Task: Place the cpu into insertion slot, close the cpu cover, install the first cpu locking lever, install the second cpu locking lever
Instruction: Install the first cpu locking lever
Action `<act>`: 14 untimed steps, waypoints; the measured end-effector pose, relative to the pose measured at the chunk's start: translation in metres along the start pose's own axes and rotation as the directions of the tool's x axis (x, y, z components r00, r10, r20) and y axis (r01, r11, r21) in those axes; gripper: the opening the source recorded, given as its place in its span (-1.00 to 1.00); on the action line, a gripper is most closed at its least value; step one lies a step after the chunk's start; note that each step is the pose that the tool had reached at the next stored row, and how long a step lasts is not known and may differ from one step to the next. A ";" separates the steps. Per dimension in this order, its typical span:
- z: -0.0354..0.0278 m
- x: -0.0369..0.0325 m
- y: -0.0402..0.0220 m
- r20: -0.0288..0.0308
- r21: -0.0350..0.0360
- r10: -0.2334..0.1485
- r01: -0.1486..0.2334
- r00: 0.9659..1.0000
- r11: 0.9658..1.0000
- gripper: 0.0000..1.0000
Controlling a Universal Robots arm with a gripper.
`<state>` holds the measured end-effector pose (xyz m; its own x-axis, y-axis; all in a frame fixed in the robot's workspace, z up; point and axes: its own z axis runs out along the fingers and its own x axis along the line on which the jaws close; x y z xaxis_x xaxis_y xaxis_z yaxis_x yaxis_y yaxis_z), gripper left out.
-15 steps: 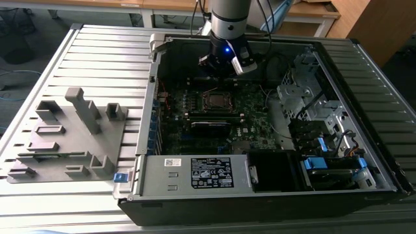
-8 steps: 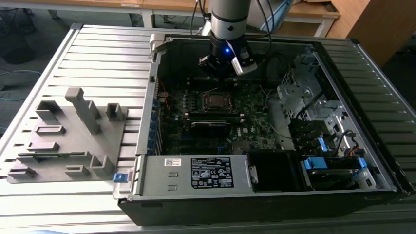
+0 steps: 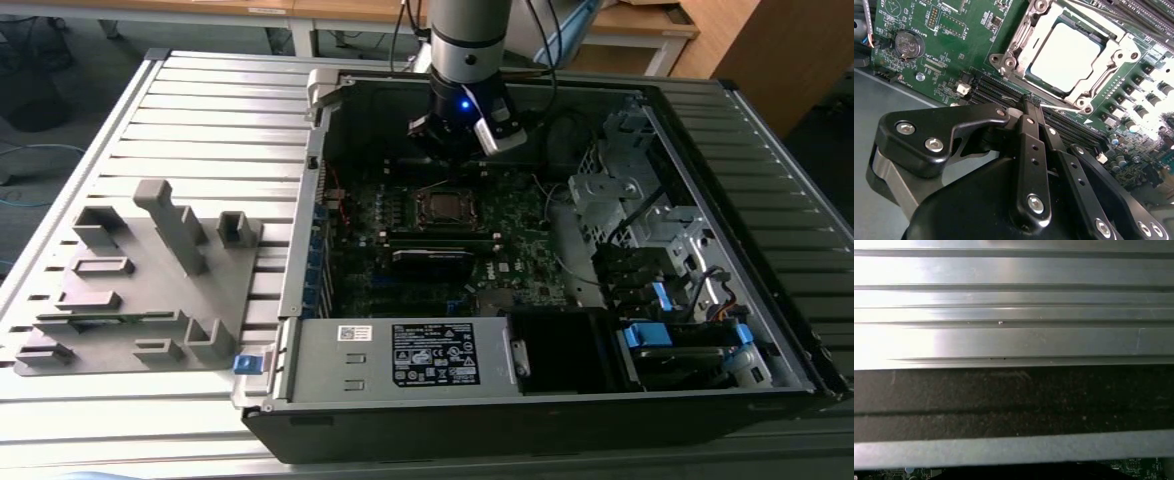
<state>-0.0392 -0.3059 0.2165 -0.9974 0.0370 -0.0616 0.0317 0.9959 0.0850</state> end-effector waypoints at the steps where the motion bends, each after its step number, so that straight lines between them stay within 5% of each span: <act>1: 0.0000 0.0002 0.0000 0.000 0.000 0.000 0.000 1.000 1.000 -0.79; 14: 0.0019 0.0013 0.0013 0.001 0.000 0.000 0.000 1.000 1.000 -0.79</act>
<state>-0.0402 -0.3043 0.2147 -0.9974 0.0368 -0.0623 0.0315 0.9959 0.0852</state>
